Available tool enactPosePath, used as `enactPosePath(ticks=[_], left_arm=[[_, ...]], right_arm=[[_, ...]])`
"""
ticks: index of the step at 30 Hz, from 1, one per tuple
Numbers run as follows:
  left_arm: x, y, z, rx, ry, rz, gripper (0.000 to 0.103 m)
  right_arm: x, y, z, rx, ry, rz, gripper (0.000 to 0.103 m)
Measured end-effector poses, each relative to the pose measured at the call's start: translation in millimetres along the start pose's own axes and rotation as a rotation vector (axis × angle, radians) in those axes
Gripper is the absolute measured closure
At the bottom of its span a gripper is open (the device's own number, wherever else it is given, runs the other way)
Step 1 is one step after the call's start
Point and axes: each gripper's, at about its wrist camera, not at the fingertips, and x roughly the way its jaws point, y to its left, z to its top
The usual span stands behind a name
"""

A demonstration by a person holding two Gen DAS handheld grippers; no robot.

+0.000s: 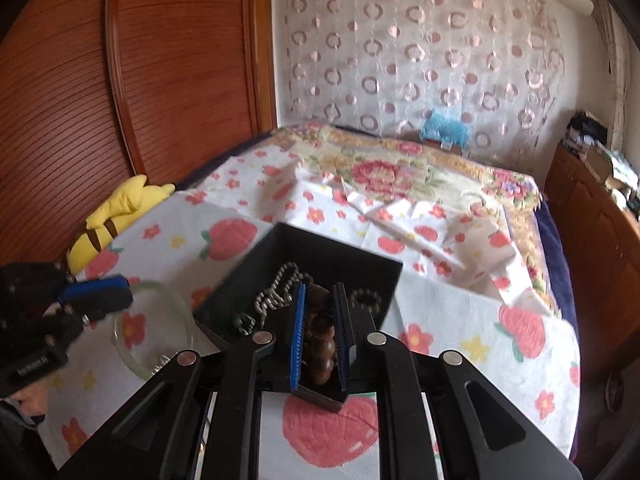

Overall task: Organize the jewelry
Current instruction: 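Carry the jade bangle with the left tool into the box while the right tool drops the bead bracelet in, then open the left tool to release the jade bangle into the box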

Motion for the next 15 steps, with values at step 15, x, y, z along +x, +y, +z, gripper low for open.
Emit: enactPosePath(ticks=[15], left_arm=[[54.5, -15.4, 37.7, 0.022, 0.032, 0.014, 0.096]], right_arm=[[-19.1, -44.2, -43.5, 0.086, -0.005, -0.034, 0.076]])
